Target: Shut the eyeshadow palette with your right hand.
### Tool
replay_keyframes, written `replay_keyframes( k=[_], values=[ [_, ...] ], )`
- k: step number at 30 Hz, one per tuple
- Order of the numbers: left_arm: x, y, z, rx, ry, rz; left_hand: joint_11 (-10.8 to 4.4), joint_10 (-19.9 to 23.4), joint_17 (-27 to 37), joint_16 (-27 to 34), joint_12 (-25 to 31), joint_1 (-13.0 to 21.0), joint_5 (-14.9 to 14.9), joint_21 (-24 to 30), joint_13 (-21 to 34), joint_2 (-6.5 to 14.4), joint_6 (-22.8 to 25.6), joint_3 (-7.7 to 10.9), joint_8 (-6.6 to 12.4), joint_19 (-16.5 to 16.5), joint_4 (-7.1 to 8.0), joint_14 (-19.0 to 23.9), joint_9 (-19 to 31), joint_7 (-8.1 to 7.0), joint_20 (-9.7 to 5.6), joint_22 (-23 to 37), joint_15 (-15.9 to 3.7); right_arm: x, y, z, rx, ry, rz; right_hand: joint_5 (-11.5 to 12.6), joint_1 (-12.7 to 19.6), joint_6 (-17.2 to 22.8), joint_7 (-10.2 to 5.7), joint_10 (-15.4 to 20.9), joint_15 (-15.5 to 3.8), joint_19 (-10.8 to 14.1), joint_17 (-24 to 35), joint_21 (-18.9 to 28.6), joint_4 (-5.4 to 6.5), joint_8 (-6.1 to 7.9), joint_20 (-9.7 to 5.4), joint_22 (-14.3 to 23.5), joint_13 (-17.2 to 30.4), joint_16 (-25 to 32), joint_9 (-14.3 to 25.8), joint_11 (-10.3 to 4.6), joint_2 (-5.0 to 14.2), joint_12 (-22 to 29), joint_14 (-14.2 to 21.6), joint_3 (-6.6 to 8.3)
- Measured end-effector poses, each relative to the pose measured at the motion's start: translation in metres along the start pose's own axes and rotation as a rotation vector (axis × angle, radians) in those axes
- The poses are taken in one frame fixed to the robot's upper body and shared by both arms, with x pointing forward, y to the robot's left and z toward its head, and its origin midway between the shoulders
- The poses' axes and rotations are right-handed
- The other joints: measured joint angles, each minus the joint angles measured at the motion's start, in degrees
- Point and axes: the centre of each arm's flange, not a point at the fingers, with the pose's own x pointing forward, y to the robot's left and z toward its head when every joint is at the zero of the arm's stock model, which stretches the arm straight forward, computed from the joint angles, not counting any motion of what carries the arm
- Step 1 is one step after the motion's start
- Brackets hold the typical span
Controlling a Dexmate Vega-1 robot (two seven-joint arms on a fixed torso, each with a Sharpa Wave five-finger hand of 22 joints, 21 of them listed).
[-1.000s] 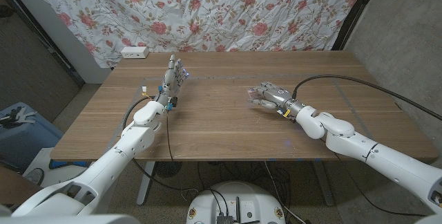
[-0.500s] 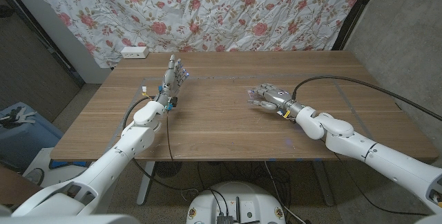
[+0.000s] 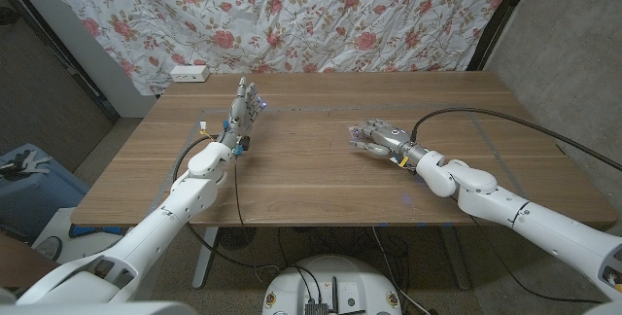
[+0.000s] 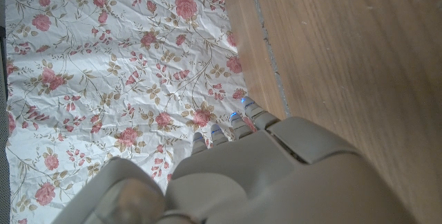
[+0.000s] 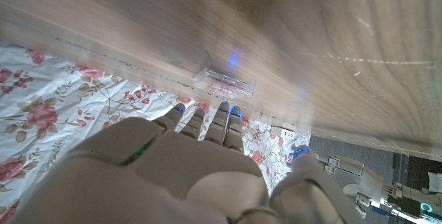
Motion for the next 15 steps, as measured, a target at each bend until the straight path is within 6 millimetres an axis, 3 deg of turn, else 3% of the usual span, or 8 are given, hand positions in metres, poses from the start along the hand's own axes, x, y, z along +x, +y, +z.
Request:
replay_keyframes(
  k=[15],
  values=[
    [-0.0001, 0.0002, -0.0001, 0.000, 0.000, 0.000, 0.00, 0.00, 0.00, 0.00, 0.00, 0.00, 0.00, 0.00, 0.00, 0.00, 0.00, 0.00, 0.00, 0.00, 0.00, 0.00, 0.00, 0.00, 0.00, 0.00, 0.00, -0.0007, 0.0027, 0.0009, -0.002, 0.006, 0.008, 0.24, 0.00, 1.84, -0.42, 0.71, 0.00, 0.00, 0.28, 0.00, 1.69, 0.47, 0.00, 0.00, 0.01, 0.13, -0.01, -0.10, 0.00, 0.00, -0.01, -0.64]
  ],
)
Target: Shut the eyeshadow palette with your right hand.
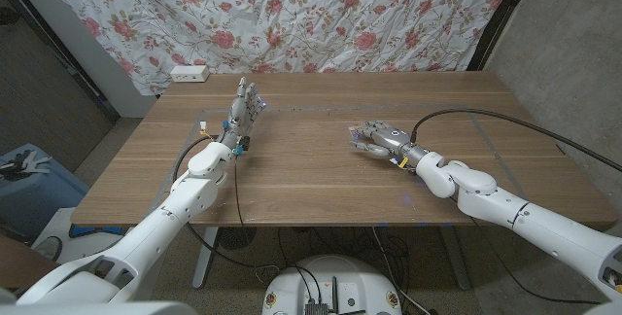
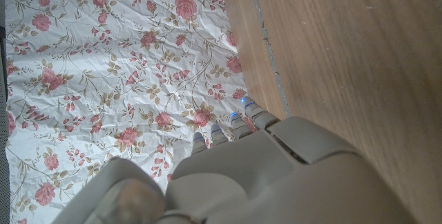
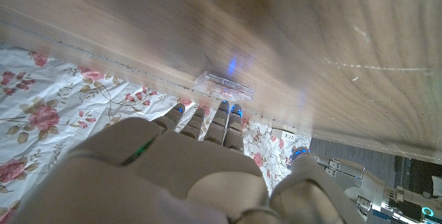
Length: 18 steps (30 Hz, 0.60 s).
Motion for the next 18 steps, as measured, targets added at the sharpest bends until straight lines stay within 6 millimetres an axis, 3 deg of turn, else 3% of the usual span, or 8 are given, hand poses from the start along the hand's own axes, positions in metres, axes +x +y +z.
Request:
replay_keyframes(
  k=[8, 18],
  values=[
    [0.0000, 0.0001, 0.0001, 0.000, 0.000, 0.000, 0.00, 0.00, 0.00, 0.00, 0.00, 0.00, 0.00, 0.00, 0.00, 0.00, 0.00, 0.00, 0.00, 0.00, 0.00, 0.00, 0.00, 0.00, 0.00, 0.00, 0.00, 0.0000, 0.0019, 0.0013, 0.001, -0.001, 0.008, 0.00, 0.00, 1.54, -0.10, 0.40, 0.32, 0.32, 0.00, 0.00, 1.37, 0.01, -0.32, -0.17, 0.00, 0.19, 0.00, 0.41, 0.00, 0.00, 0.31, -0.57],
    [0.0000, 0.0002, 0.0002, 0.000, 0.000, 0.000, 0.00, 0.00, 0.00, 0.00, 0.00, 0.00, 0.00, 0.00, 0.00, 0.00, 0.00, 0.00, 0.00, 0.00, 0.00, 0.00, 0.00, 0.00, 0.00, 0.00, 0.00, 0.0004, 0.0024, 0.0008, 0.003, 0.002, 0.013, 0.00, 0.00, 2.25, -0.20, 0.40, 0.32, 0.53, -0.01, 0.00, 2.07, 0.40, -0.10, -0.16, 0.00, 0.28, -0.01, 0.41, 0.00, 0.00, 0.31, -0.81]
  ],
)
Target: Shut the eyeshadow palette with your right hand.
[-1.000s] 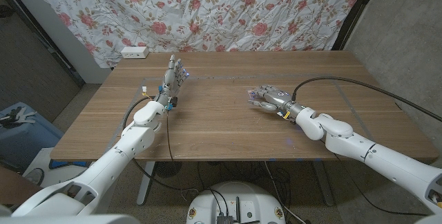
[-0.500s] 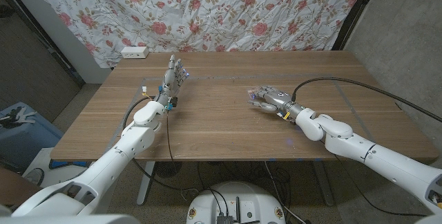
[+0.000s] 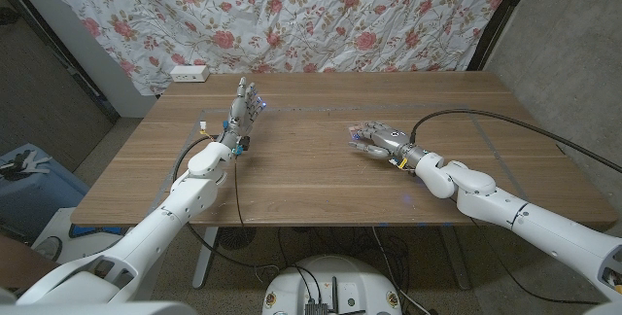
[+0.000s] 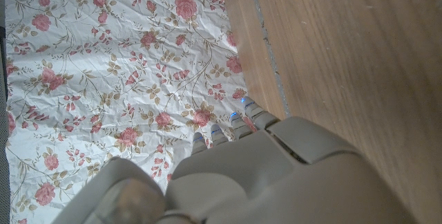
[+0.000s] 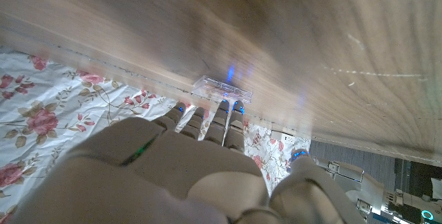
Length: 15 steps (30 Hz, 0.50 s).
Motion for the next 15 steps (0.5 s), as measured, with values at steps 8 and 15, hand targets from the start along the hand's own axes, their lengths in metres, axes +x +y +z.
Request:
replay_keyframes(
  k=[8, 15],
  values=[
    [0.0001, 0.0000, 0.0000, 0.000, 0.000, 0.000, 0.00, 0.00, 0.00, 0.00, 0.00, 0.00, 0.00, 0.00, 0.00, 0.00, 0.00, 0.00, 0.00, 0.00, 0.00, 0.00, 0.00, 0.00, 0.00, 0.00, 0.00, 0.0001, 0.0001, -0.0002, 0.004, -0.001, 0.001, 0.00, 0.00, 0.00, 0.00, 0.32, 0.00, 0.00, 0.00, 0.00, 0.46, 0.00, 0.00, 0.00, 0.00, 0.00, 0.00, 0.32, 0.00, 0.00, 0.00, -0.30],
    [0.0001, 0.0000, 0.0000, 0.000, 0.000, 0.000, 0.00, 0.00, 0.00, 0.00, 0.00, 0.00, 0.00, 0.00, 0.00, 0.00, 0.00, 0.00, 0.00, 0.00, 0.00, 0.00, 0.00, 0.00, 0.00, 0.00, 0.00, 0.0001, 0.0003, 0.0006, 0.003, -0.005, 0.002, 0.00, 0.00, 0.24, 0.25, 0.63, -0.23, -0.01, -0.01, 0.00, 1.11, -0.01, 0.00, 0.01, 0.00, 0.00, -0.01, 0.63, 0.00, 0.00, 0.23, -0.47]
  ],
)
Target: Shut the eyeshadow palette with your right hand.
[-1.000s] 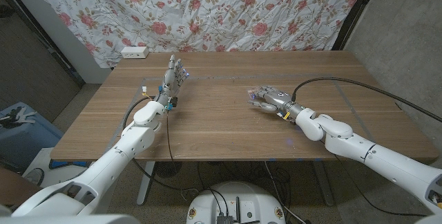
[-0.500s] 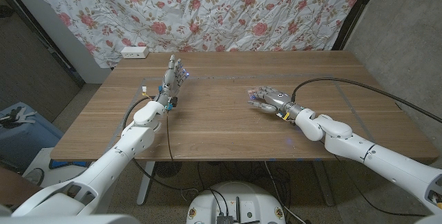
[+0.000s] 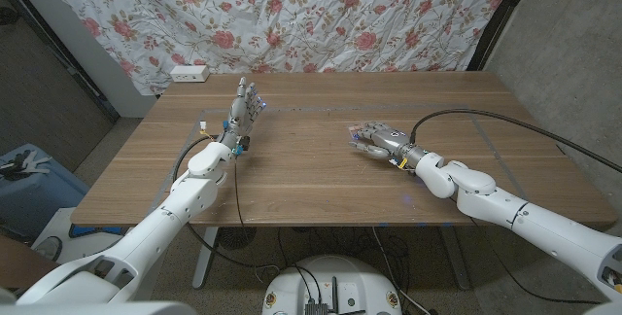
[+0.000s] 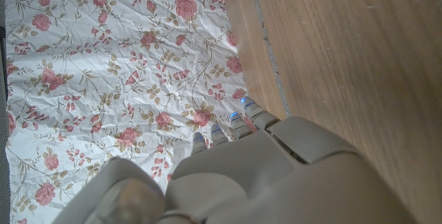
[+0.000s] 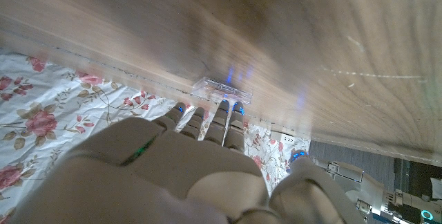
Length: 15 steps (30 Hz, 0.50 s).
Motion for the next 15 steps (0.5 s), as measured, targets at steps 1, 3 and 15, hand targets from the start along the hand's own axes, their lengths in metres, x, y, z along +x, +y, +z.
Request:
replay_keyframes(
  k=[1, 3, 15],
  values=[
    [0.0000, 0.0000, 0.0000, 0.000, 0.000, 0.000, 0.00, 0.00, 0.00, 0.00, 0.00, 0.00, 0.00, 0.00, 0.00, 0.00, 0.00, 0.00, 0.00, 0.00, 0.00, 0.00, 0.00, 0.00, 0.00, 0.00, 0.00, 0.0004, 0.0011, -0.0017, -0.004, 0.002, 0.005, 0.00, 0.00, 0.06, 0.06, 0.00, -0.09, 0.00, 0.07, 0.00, 0.18, 0.00, 0.00, 0.00, 0.00, 0.00, 0.00, 0.00, 0.00, 0.00, 0.09, -0.18],
    [0.0000, 0.0000, 0.0000, 0.000, 0.000, 0.000, 0.00, 0.00, 0.00, 0.00, 0.00, 0.00, 0.00, 0.00, 0.00, 0.00, 0.00, 0.00, 0.00, 0.00, 0.00, 0.00, 0.00, 0.00, 0.00, 0.00, 0.00, 0.0004, 0.0016, -0.0016, -0.006, 0.001, 0.007, 0.23, 0.00, 0.06, 0.06, 0.00, -0.08, 0.00, 0.28, 0.00, 0.24, 0.00, 0.00, 0.00, 0.00, 0.00, 0.00, 0.00, 0.00, 0.00, 0.08, -0.24],
    [0.0000, 0.0002, 0.0001, 0.000, 0.000, 0.000, 0.00, 0.00, 0.00, 0.00, 0.00, 0.00, 0.00, 0.00, 0.00, 0.00, 0.00, 0.00, 0.00, 0.00, 0.00, 0.00, 0.00, 0.00, 0.00, 0.00, 0.00, -0.0003, 0.0061, -0.0020, -0.017, -0.003, 0.028, 0.44, 0.00, 0.35, 0.37, 0.29, -0.08, 0.00, 0.27, 0.00, 1.26, -0.40, 0.00, 0.00, -0.12, 0.00, 0.00, 0.30, 0.00, -0.07, 0.08, -0.79]
  ],
)
